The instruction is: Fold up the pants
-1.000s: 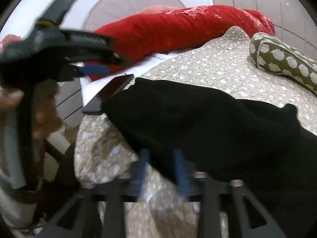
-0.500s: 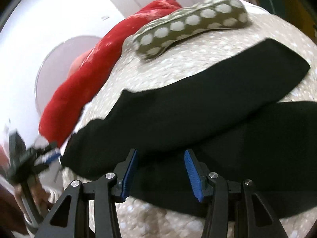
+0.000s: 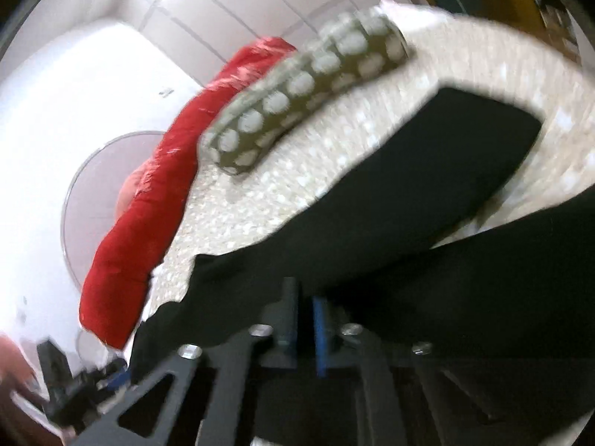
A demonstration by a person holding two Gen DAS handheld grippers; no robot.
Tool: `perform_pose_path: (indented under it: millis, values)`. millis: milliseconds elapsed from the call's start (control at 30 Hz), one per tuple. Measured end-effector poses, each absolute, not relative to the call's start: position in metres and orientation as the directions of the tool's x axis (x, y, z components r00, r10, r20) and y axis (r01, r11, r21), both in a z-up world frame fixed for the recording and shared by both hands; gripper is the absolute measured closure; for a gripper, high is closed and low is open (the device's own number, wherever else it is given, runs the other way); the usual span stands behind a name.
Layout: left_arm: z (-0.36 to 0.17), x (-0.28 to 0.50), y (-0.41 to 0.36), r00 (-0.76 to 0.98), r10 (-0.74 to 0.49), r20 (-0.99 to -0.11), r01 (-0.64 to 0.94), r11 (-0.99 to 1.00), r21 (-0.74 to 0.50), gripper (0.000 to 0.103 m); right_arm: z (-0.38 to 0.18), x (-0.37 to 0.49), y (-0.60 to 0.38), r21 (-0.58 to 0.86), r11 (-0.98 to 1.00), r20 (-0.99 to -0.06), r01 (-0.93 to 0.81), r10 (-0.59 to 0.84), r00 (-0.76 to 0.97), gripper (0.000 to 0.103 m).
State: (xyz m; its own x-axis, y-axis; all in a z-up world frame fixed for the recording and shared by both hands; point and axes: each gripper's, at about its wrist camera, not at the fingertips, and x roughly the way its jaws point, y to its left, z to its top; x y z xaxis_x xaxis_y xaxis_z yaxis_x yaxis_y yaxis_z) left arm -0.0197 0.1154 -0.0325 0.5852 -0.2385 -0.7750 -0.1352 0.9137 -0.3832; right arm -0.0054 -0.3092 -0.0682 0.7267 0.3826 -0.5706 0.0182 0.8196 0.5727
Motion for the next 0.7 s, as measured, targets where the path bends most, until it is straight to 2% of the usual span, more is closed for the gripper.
perform_pose_path:
  millis: [100, 167, 300, 333, 367, 400, 433, 467, 500, 533, 567, 700]
  values:
    - [-0.027, -0.020, 0.128, 0.606, -0.219, -0.765, -0.162, 0.907, -0.389, 0.031, -0.042, -0.045, -0.302, 0.501, 0.865, -0.571, -0.039, 0.364, 0.736, 0.098]
    - [-0.022, -0.022, 0.137, 0.625, -0.203, -0.754, -0.183, 0.901, -0.394, 0.031, -0.036, -0.066, -0.297, 0.456, 0.889, -0.603, -0.046, 0.347, 0.718, 0.098]
    - [-0.022, -0.021, 0.148, 0.628, -0.172, -0.759, -0.214, 0.900, -0.381, 0.031, -0.059, -0.073, -0.293, 0.325, 0.945, -0.706, 0.015, 0.232, 0.669, 0.097]
    - [-0.023, -0.020, 0.150, 0.622, -0.169, -0.765, -0.222, 0.898, -0.379, 0.031, -0.070, -0.070, -0.297, 0.322, 0.945, -0.746, 0.058, 0.215, 0.631, 0.097]
    - [-0.025, -0.020, 0.153, 0.617, -0.165, -0.770, -0.233, 0.896, -0.379, 0.031, -0.075, -0.071, -0.299, 0.357, 0.932, -0.748, 0.066, 0.242, 0.618, 0.096]
    - [-0.025, -0.020, 0.156, 0.617, -0.157, -0.771, -0.243, 0.894, -0.377, 0.031, -0.073, -0.075, -0.300, 0.429, 0.903, -0.707, 0.024, 0.318, 0.632, 0.095]
    - [-0.025, -0.021, 0.159, 0.620, -0.146, -0.771, -0.255, 0.892, -0.374, 0.031, -0.069, -0.077, -0.297, 0.467, 0.884, -0.672, -0.023, 0.371, 0.641, 0.093]
    - [-0.024, -0.021, 0.162, 0.624, -0.134, -0.770, -0.266, 0.890, -0.371, 0.031, -0.062, -0.078, -0.289, 0.486, 0.870, -0.640, -0.086, 0.421, 0.643, 0.084]
    - [-0.024, -0.021, 0.163, 0.625, -0.130, -0.770, -0.271, 0.889, -0.370, 0.031, -0.057, -0.077, -0.280, 0.485, 0.865, -0.626, -0.128, 0.446, 0.639, 0.069]
    - [-0.024, -0.020, 0.165, 0.624, -0.132, -0.770, -0.274, 0.886, -0.373, 0.031, -0.053, -0.075, -0.268, 0.476, 0.861, -0.617, -0.177, 0.471, 0.630, 0.064]
    - [-0.024, -0.020, 0.166, 0.624, -0.132, -0.770, -0.276, 0.885, -0.375, 0.031, -0.051, -0.072, -0.253, 0.462, 0.858, -0.610, -0.227, 0.492, 0.621, 0.061]
    - [-0.027, -0.021, 0.179, 0.616, -0.105, -0.781, -0.322, 0.871, -0.372, 0.031, -0.054, -0.062, -0.188, 0.343, 0.845, -0.638, -0.410, 0.529, 0.559, 0.061]
